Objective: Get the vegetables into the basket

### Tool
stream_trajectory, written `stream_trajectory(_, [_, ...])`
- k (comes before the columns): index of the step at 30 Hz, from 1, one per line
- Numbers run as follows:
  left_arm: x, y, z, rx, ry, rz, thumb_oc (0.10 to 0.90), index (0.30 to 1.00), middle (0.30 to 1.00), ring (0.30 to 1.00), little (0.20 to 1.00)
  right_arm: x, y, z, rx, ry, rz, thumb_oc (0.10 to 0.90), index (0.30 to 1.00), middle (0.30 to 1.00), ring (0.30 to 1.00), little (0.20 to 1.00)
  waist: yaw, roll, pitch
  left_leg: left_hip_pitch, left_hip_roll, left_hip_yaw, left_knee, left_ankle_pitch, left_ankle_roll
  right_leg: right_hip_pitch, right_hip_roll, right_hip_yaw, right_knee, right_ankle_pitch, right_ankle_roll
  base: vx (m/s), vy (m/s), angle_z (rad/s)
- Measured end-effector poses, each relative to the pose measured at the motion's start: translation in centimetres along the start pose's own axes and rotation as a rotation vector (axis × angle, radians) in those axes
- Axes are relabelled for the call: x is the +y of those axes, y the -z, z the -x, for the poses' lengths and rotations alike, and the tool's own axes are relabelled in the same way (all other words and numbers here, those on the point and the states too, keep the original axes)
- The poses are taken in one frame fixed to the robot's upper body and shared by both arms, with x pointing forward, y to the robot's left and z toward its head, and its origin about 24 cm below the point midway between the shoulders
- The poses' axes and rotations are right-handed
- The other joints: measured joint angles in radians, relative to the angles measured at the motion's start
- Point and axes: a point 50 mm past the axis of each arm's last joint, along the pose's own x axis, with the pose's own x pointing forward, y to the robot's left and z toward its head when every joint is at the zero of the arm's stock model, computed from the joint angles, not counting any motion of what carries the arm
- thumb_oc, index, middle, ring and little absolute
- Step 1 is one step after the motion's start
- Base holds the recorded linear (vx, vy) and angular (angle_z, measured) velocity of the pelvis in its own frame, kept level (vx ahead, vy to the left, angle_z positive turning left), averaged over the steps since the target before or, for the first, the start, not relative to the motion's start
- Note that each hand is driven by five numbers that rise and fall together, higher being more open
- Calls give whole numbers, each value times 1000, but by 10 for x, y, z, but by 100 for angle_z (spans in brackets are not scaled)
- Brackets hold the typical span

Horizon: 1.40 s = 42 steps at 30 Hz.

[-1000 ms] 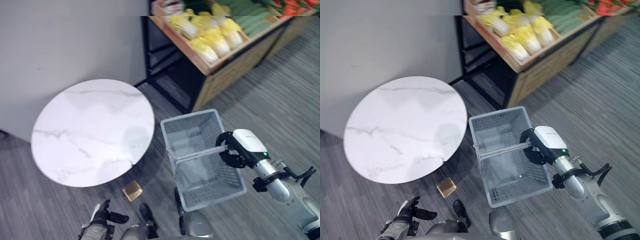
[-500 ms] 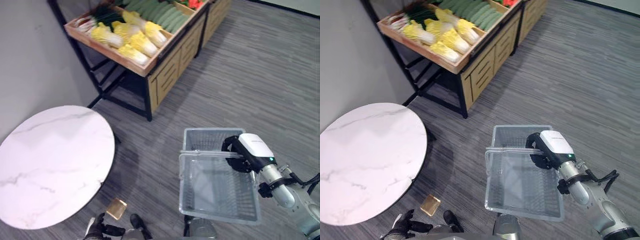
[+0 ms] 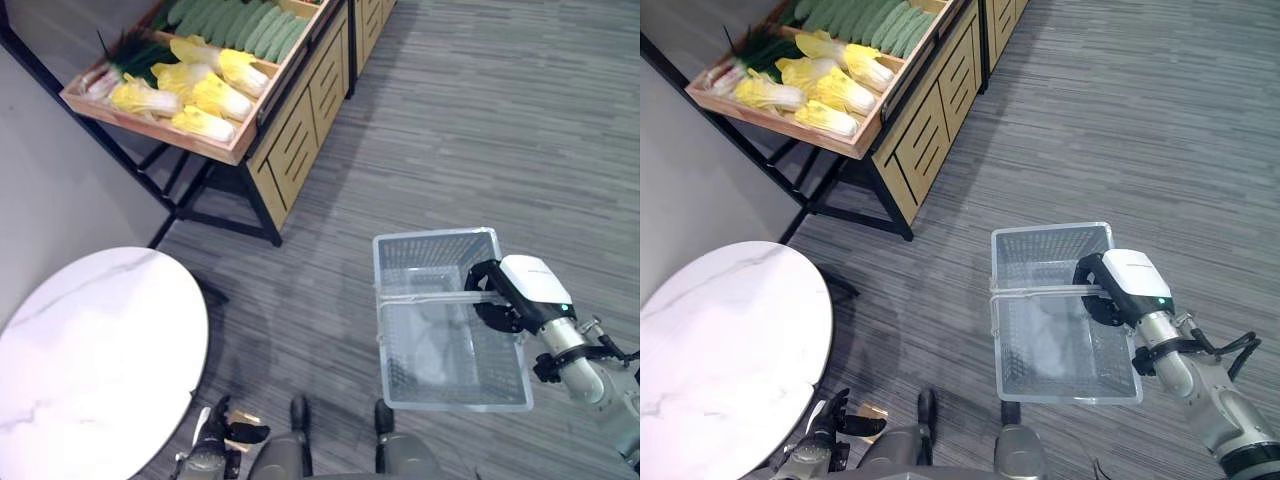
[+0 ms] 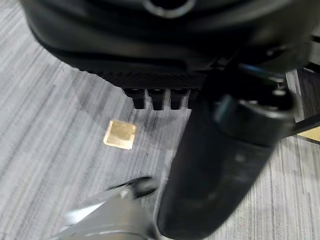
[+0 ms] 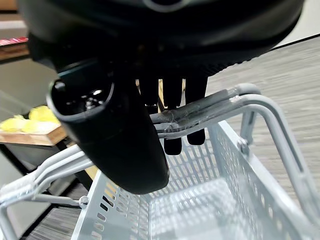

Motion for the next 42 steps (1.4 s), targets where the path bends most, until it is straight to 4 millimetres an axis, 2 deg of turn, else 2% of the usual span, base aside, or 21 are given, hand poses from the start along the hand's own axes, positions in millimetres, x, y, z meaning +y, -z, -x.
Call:
stream_trajectory(2, [0,-1,-1,-2,-2,5,900,1000,1000,1000,1000,1,2,0,7,-4,1,400,300,300,300,300,7,6,6,-5,1,-14,-15,14,0,23,5,26,-19,3,11,187,128,-50])
stream_trajectory(3, [-1,3,0,15,-1,3,900,1000,1000,1000,1000,1,1,0,5,-5,1,400,300,300,300,300,16,16,10,18,4,-17,-14,11,5,38,11,61,-20,-7,29,170,189,-88])
stream_trajectory(4, [-2,13,3,51,1,-1,900,1000,1000,1000,1000,0,0,-1,-2,1,1,400,300,300,300,300,16,41,8,50,6,-17,-20,47,33,53,20,84,-19,-9,64,110,141,-97])
stream_trajectory(5, [1,16,4,61,-4,-5,900,1000,1000,1000,1000,1,-1,-1,-6,5,-5,400,300,300,300,300,8,28,21,57,-5,7,-9,103,64,61,8,103,-19,-9,91,210,296,-70])
stream_trajectory(6, [7,16,3,63,-22,-9,900,1000,1000,1000,1000,6,-2,1,-1,6,-30,400,300,300,300,300,-5,-13,38,74,-46,33,-11,96,94,68,-36,108,-13,-21,113,178,261,-36])
stream_trajectory(7, [9,16,2,62,-27,-17,900,1000,1000,1000,1000,8,-2,2,6,6,-39,400,300,300,300,300,-10,-25,43,75,-61,47,-9,93,104,69,-56,106,-12,-25,119,220,320,-17])
stream_trajectory(12, [12,-3,-3,6,-30,-38,900,1000,1000,1000,1000,23,-9,0,24,11,-114,400,300,300,300,300,14,-44,49,116,-112,115,-17,54,154,65,-112,104,4,-5,156,105,212,-28])
stream_trajectory(14, [15,-10,-5,-15,-34,-47,900,1000,1000,1000,1000,24,-12,-5,10,13,-118,400,300,300,300,300,14,-48,51,122,-118,131,-17,40,166,60,-119,105,13,1,164,148,319,-27])
stream_trajectory(18, [21,-15,-8,-23,-46,-55,900,1000,1000,1000,1000,27,-15,-18,30,42,-160,400,300,300,300,300,33,-50,53,150,-94,185,-7,7,183,-33,-95,92,193,-2,180,114,208,-53])
stream_trajectory(21, [30,-15,-9,-20,-63,-74,900,1000,1000,1000,1000,28,-14,-18,34,47,-160,400,300,300,300,300,9,-58,55,186,-94,187,-25,-19,215,-159,-112,30,439,-47,182,172,131,-14])
stream_trajectory(23, [34,-17,-9,-25,-73,-78,900,1000,1000,1000,1000,27,-14,-18,32,49,-159,400,300,300,300,300,3,-62,59,189,-98,189,-29,-17,231,-202,-109,13,447,-73,175,149,32,-8])
stream_trajectory(26, [39,-17,-10,-10,-87,-82,900,1000,1000,1000,1000,28,-15,-17,28,44,-160,400,300,300,300,300,-11,-58,69,200,-101,190,-34,-17,236,-240,-97,-27,315,-71,161,174,-35,6])
stream_trajectory(29, [39,-13,-10,17,-90,-86,900,1000,1000,1000,1000,30,-18,-17,17,34,-161,400,300,300,300,300,-13,-57,78,226,-102,189,-33,-43,215,-273,-107,-39,90,26,163,345,-138,8])
stream_trajectory(31, [35,-8,-9,37,-82,-101,900,1000,1000,1000,1000,32,-19,-17,17,29,-160,400,300,300,300,300,-16,-59,81,279,-89,162,0,-124,147,-294,-169,-9,-66,93,173,604,-301,25])
stream_trajectory(33, [36,-4,-8,47,-86,-105,900,1000,1000,1000,1000,34,-17,-14,28,21,-156,400,300,300,300,300,-30,-60,83,315,-66,123,0,-158,100,-269,-166,-1,1,83,178,462,-282,56])
stream_trajectory(34, [33,-4,-8,46,-78,-97,900,1000,1000,1000,1000,34,-14,-12,41,13,-144,400,300,300,300,300,-37,-47,83,353,-33,103,-12,-166,80,-250,-142,-16,32,142,177,347,-259,56])
stream_trajectory(35, [23,-1,-6,48,-57,-85,900,1000,1000,1000,1000,30,-11,-13,50,13,-124,400,300,300,300,300,-35,-2,78,367,22,99,-15,-166,64,-248,-89,-33,70,133,146,337,-272,28])
stream_trajectory(36, [17,2,-4,50,-41,-77,900,1000,1000,1000,1000,27,-9,-13,50,15,-111,400,300,300,300,300,-34,17,74,367,62,94,7,-155,65,-239,-48,-35,82,119,120,329,-297,2])
stream_trajectory(38, [7,2,-3,55,-16,-53,900,1000,1000,1000,1000,22,-7,-14,52,21,-94,400,300,300,300,300,-32,16,75,354,115,59,99,-108,32,-206,-2,-64,115,106,62,278,-295,6])
stream_trajectory(39, [2,2,-2,56,-6,-42,900,1000,1000,1000,1000,20,-3,-11,66,30,-94,400,300,300,300,300,-37,15,74,336,135,36,162,-80,-3,-179,12,-81,125,80,40,156,-192,33])
stream_trajectory(42, [-5,-1,-2,36,16,-30,900,1000,1000,1000,1000,7,8,-6,98,69,-69,400,300,300,300,300,-34,0,70,219,150,-28,438,-38,-58,-138,31,-118,148,27,0,191,-251,17])
